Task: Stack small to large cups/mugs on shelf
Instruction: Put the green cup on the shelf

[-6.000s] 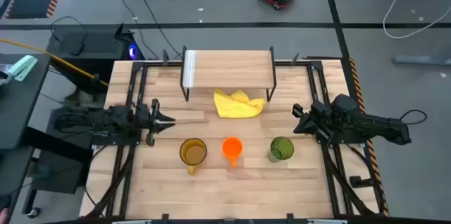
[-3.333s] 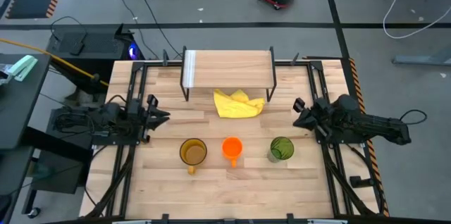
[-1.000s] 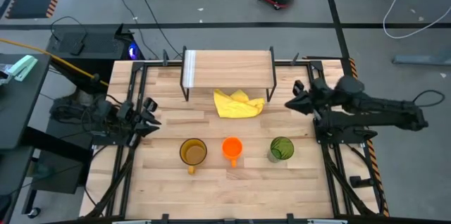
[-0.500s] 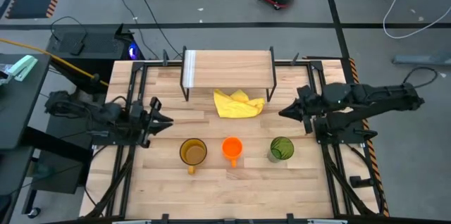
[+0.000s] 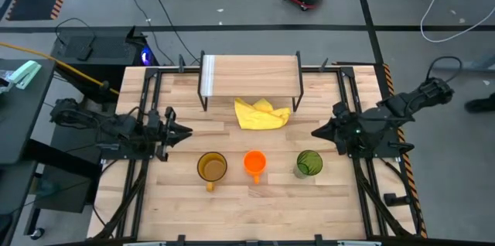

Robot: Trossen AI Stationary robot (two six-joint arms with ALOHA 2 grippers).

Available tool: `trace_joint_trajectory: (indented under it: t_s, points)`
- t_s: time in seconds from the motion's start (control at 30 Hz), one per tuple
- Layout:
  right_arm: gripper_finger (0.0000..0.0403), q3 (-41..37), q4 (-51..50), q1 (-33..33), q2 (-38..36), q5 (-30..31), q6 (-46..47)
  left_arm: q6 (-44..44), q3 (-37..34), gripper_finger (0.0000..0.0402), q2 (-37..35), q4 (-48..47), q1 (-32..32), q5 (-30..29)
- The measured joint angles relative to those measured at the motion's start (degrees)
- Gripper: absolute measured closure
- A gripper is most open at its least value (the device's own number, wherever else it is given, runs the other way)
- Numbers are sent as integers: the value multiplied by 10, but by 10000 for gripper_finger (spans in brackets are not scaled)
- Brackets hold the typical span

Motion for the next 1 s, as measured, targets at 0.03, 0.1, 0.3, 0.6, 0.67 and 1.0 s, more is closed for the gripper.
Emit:
trace_joint_trajectory:
  t_s: [0.03, 0.1, 0.3, 0.6, 0.67, 1.0]
  points:
    - [395, 17, -14, 7, 12, 11, 2, 0, 0, 329, 0, -3, 0, 0]
    - [396, 53, -50, 19, 40, 25, 10, -1, 0, 327, 0, -8, 0, 0]
    - [395, 142, -206, 36, 143, 33, 95, -4, 0, 330, 0, -20, 0, 0]
    - [379, 195, -323, 39, 252, 3, 166, -19, 0, 327, 0, -36, 0, 0]
    - [376, 195, -320, 39, 262, -19, 173, -27, 0, 327, 0, -43, 0, 0]
    - [348, 195, -325, 39, 280, -56, 220, -50, -1, 333, 0, -77, 0, -2]
